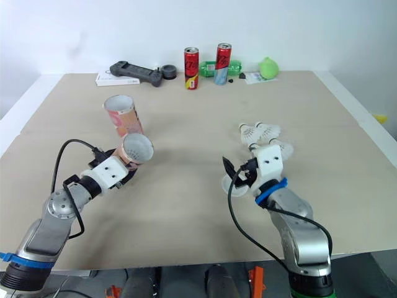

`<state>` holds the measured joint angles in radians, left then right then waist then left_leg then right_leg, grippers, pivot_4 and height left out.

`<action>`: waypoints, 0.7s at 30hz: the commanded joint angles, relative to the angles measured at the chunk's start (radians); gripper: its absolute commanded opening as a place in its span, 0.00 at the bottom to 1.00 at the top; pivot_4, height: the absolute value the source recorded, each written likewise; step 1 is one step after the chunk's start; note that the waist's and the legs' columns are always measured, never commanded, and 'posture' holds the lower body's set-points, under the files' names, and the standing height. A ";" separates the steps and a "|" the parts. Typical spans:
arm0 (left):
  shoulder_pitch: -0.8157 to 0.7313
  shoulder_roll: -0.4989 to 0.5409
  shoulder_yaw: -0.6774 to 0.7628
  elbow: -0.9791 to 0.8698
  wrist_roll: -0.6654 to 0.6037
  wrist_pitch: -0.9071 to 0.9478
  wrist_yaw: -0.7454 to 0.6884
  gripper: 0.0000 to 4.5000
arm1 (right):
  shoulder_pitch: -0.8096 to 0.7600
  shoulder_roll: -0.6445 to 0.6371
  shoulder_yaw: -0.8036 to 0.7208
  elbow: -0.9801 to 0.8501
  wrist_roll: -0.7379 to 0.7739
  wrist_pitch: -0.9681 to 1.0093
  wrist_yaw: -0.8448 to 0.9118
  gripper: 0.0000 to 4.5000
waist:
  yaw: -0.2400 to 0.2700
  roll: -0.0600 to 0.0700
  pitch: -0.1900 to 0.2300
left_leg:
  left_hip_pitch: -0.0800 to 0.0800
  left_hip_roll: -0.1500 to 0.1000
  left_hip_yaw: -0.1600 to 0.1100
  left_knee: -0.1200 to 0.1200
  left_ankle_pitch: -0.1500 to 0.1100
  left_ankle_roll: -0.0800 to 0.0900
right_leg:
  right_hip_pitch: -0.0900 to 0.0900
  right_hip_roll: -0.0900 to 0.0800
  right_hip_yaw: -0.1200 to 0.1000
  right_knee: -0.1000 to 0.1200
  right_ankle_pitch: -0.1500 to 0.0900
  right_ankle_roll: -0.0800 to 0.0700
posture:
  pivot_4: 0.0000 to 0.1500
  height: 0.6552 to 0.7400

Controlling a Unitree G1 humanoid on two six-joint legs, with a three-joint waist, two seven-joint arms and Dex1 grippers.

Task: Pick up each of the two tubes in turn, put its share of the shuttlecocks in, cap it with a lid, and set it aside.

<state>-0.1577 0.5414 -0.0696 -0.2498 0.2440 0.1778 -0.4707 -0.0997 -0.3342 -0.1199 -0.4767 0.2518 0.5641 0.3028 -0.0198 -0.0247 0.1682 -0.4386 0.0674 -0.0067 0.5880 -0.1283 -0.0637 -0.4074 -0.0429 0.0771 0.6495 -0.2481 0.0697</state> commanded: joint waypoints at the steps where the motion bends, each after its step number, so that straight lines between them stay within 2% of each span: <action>1: -0.004 -0.010 -0.041 0.027 -0.015 -0.020 -0.031 0.73 | 0.009 0.018 -0.035 -0.032 -0.007 0.010 -0.057 0.97 | 0.000 0.000 0.000 | 0.000 0.000 0.000 0.001 0.000 0.000 | 0.000 0.000 0.000 0.000 0.000 0.000 | 1.00 1.00; 4: -0.012 -0.013 -0.041 0.036 -0.014 -0.025 -0.033 0.73 | 0.004 0.027 -0.044 -0.003 -0.003 0.026 -0.078 0.97 | 0.000 0.000 0.000 | 0.000 0.000 0.000 0.002 0.000 0.000 | 0.001 0.000 0.000 0.000 0.001 0.001 | 1.00 1.00; 19: 0.026 -0.011 -0.016 -0.009 -0.007 -0.011 -0.028 0.73 | -0.224 0.066 -0.077 0.367 0.011 -0.032 -0.114 0.97 | -0.002 0.000 0.000 | -0.001 0.000 0.000 0.003 0.000 0.001 | 0.001 0.000 0.000 0.000 0.000 0.001 | 1.00 1.00; 20: 0.030 -0.012 -0.014 -0.012 -0.007 -0.008 -0.027 0.73 | -0.237 0.067 -0.076 0.388 0.009 -0.041 -0.114 0.86 | -0.002 0.000 0.000 | -0.001 0.000 0.000 0.002 0.000 0.001 | 0.001 0.001 0.000 0.000 0.000 0.001 | 1.00 1.00; 21: 0.032 -0.012 -0.012 -0.015 -0.006 -0.006 -0.026 0.73 | -0.249 0.066 -0.073 0.409 0.004 -0.050 -0.114 0.80 | -0.003 0.000 0.000 | -0.001 0.000 0.000 0.002 0.000 0.001 | 0.001 0.001 0.000 0.000 0.000 0.001 | 1.00 1.00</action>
<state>-0.1485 0.5294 -0.0599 -0.2552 0.2395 0.1595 -0.4836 -0.3155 -0.2662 -0.1673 -0.0747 0.2513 0.5503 0.1912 -0.0225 -0.0242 0.1681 -0.4398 0.0673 -0.0066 0.5904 -0.1280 -0.0630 -0.4064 -0.0423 0.0778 0.6495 -0.2481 0.0706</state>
